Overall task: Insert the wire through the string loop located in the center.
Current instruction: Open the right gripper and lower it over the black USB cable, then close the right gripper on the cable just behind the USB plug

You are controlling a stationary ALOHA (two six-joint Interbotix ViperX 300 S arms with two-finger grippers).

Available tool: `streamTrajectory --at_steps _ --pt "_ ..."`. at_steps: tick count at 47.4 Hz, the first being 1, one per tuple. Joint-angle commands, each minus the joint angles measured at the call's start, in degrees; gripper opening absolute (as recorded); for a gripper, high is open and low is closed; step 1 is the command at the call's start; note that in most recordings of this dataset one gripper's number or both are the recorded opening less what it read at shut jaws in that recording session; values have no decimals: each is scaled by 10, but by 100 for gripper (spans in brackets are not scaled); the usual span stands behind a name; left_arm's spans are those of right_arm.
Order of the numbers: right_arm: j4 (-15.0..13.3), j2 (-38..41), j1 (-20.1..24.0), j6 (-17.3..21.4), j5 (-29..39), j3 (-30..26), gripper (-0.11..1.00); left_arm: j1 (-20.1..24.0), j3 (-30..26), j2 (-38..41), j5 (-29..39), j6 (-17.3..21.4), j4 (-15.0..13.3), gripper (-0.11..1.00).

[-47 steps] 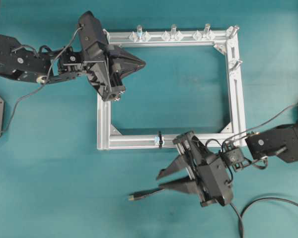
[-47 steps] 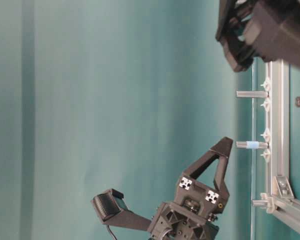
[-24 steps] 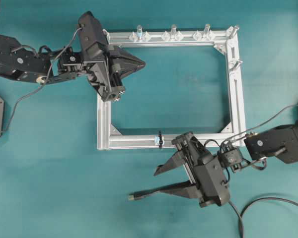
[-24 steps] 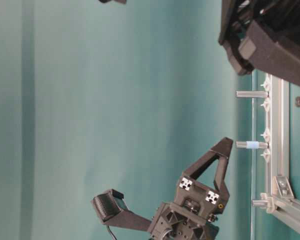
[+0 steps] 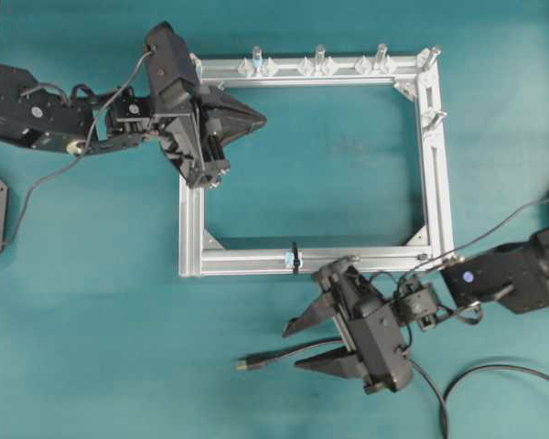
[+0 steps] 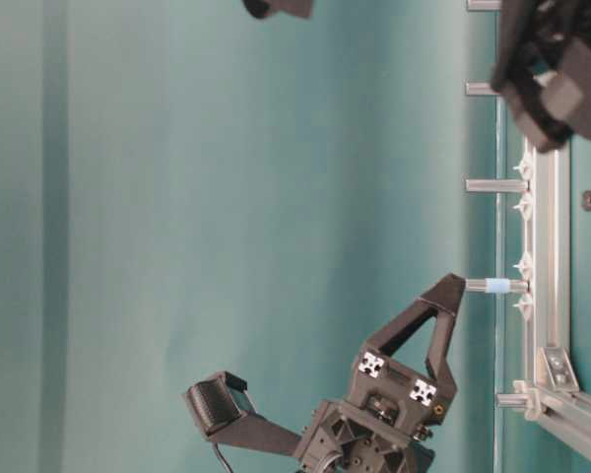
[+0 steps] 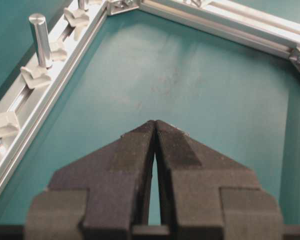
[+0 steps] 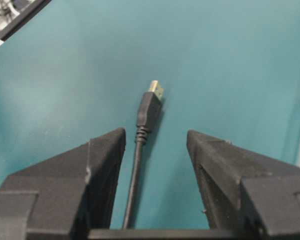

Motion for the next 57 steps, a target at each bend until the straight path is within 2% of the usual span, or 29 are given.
streamTrajectory --at_steps 1,21,49,54,57 --pt "0 4 4 0 -2 -18 57 -4 -4 -16 3 -1 2 0" --pt "0 59 4 2 1 -40 57 -17 -4 -16 13 -3 2 0" --pt "0 69 4 2 17 -37 56 -28 -5 -16 13 -4 2 0" --pt "1 69 4 2 26 -37 53 -31 -4 -16 14 -4 3 0" --pt "0 70 4 2 32 -36 46 -32 -4 -16 16 -4 3 0"
